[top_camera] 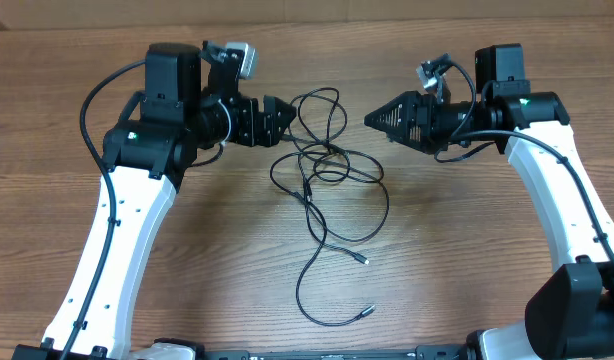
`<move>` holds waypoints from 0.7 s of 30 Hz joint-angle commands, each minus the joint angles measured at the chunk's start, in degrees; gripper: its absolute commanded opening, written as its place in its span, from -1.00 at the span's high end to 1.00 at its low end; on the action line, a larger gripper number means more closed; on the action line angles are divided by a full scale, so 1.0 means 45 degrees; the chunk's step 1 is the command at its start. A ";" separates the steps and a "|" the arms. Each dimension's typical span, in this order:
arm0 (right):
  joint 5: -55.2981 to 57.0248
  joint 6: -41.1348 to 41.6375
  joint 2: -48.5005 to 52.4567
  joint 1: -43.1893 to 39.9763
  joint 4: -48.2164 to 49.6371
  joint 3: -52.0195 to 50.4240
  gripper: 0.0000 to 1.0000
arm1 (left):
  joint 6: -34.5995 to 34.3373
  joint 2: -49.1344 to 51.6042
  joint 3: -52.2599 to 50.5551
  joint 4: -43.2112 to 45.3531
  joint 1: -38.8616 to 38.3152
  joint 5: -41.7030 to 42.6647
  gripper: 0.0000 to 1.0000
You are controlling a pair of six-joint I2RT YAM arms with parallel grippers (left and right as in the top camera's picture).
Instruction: Untangle cables
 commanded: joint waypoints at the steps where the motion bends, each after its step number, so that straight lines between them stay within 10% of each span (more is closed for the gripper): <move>1: 0.3759 0.0389 0.0005 0.0340 -0.0602 0.0087 -0.83 | 0.0248 -0.0253 0.0121 -0.0724 0.0000 -0.2171 -1.00; 10: 0.5863 0.4221 0.0029 0.0811 -0.1977 -0.0321 -1.00 | -0.0185 -0.0238 0.0112 -0.1598 0.0000 -0.4580 -1.00; 21: 0.4590 0.9321 0.0029 0.0884 0.2404 -0.3915 -1.00 | -0.0180 -0.0238 0.0112 -0.1608 -0.0010 -0.4575 -1.00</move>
